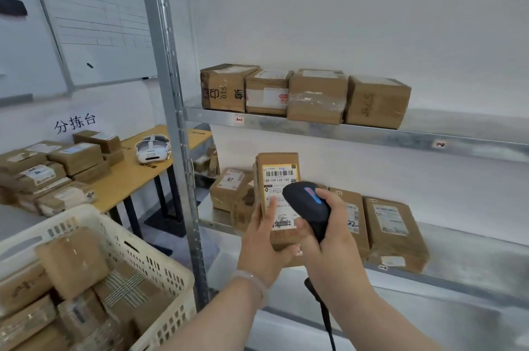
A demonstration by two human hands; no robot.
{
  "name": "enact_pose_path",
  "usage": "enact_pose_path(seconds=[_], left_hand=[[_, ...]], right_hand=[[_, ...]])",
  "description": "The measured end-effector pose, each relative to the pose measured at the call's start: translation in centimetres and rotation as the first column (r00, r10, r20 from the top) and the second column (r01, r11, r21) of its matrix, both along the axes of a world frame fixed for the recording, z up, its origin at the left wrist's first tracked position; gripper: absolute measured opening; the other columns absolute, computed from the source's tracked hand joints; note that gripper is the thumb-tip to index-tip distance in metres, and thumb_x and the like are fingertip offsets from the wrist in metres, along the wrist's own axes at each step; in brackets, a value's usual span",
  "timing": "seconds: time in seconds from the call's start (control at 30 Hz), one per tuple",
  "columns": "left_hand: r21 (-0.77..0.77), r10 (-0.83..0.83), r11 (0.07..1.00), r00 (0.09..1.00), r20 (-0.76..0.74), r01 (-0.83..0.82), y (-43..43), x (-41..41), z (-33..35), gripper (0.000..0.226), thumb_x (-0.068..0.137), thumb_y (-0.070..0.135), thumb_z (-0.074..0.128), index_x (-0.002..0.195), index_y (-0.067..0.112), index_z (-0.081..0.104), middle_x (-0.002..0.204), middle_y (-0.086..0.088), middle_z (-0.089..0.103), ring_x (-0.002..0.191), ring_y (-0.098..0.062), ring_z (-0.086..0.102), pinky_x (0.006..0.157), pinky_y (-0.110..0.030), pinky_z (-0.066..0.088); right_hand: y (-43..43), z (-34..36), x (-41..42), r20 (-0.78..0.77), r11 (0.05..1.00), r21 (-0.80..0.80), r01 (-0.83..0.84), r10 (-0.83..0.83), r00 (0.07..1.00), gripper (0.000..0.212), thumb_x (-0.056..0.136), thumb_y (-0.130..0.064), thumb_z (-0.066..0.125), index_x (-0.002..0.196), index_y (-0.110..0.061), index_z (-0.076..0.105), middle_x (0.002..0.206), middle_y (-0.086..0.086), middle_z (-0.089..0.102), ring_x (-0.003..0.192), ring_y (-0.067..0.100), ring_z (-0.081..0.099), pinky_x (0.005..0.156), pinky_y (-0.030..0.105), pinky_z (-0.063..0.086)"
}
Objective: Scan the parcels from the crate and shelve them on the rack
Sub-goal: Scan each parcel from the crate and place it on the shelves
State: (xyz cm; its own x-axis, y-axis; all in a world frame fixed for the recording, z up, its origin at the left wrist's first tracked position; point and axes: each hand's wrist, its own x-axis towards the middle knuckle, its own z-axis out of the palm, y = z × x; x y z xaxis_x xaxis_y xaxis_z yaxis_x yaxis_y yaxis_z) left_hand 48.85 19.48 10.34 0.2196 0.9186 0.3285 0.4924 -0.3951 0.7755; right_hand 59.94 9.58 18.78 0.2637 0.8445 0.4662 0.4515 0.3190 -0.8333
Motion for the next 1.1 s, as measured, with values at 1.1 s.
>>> enact_pose_path(seconds=[1.1], left_hand=[[-0.164,-0.402,0.891,0.904,0.146,0.423,-3.0,6.7,-0.9,0.111,0.076,0.025,0.086,0.140,0.069,0.007,0.156,0.020,0.020,0.131,0.006,0.029,0.108,-0.012,0.026]], right_hand=[[-6.7,-2.3,3.2,-0.035,0.877,-0.128,0.463,-0.470,0.882,0.055,0.095,-0.030,0.061,0.116,-0.069,0.029,0.114,-0.029,0.057,0.093,-0.013,0.057,0.068,0.002,0.042]])
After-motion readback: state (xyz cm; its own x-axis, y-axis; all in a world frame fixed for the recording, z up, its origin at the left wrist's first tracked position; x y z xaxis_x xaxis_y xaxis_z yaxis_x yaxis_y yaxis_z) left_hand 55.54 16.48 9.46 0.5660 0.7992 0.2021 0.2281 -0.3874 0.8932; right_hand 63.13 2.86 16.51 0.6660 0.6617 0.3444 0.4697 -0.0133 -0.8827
